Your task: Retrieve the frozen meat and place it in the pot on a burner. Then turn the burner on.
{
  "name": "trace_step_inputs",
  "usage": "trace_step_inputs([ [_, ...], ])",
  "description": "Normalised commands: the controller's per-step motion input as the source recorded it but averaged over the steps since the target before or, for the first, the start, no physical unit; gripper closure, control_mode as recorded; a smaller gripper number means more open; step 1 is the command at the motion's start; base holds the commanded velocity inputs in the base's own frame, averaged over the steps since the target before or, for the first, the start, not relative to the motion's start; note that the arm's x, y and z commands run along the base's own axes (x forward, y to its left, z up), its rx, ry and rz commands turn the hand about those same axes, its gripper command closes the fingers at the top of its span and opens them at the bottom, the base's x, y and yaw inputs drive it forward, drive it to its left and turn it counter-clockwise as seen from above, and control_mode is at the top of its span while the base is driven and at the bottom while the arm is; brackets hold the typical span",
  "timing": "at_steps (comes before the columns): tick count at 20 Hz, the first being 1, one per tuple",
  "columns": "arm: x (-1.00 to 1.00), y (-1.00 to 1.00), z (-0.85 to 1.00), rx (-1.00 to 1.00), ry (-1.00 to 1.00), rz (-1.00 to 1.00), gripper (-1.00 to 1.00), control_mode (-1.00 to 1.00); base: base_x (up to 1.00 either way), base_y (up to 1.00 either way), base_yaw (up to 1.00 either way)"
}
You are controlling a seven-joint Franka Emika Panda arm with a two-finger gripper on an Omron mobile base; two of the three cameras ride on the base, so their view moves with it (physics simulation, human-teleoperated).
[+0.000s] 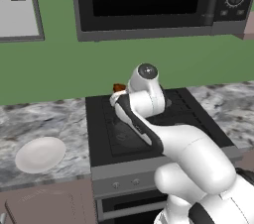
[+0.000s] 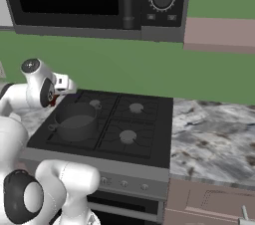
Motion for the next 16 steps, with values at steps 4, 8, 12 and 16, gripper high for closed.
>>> trace_step_inputs([
  [4,0.08,0.0,0.0,0.0,0.06,-0.34,1.0,-1.0,0.0,0.0,0.0],
  [8,0.0,-0.11,0.0,0.03,0.08,-0.35,1.0,-1.0,0.0,0.0,0.0],
  [12,0.06,-0.01,0.0,0.1,0.27,-0.23,1.0,-1.0,0.0,0.0,0.0],
  [16,0.09,0.0,-0.01,0.0,0.2,-0.02,1.0,-1.0,0.0,0.0,0.0],
])
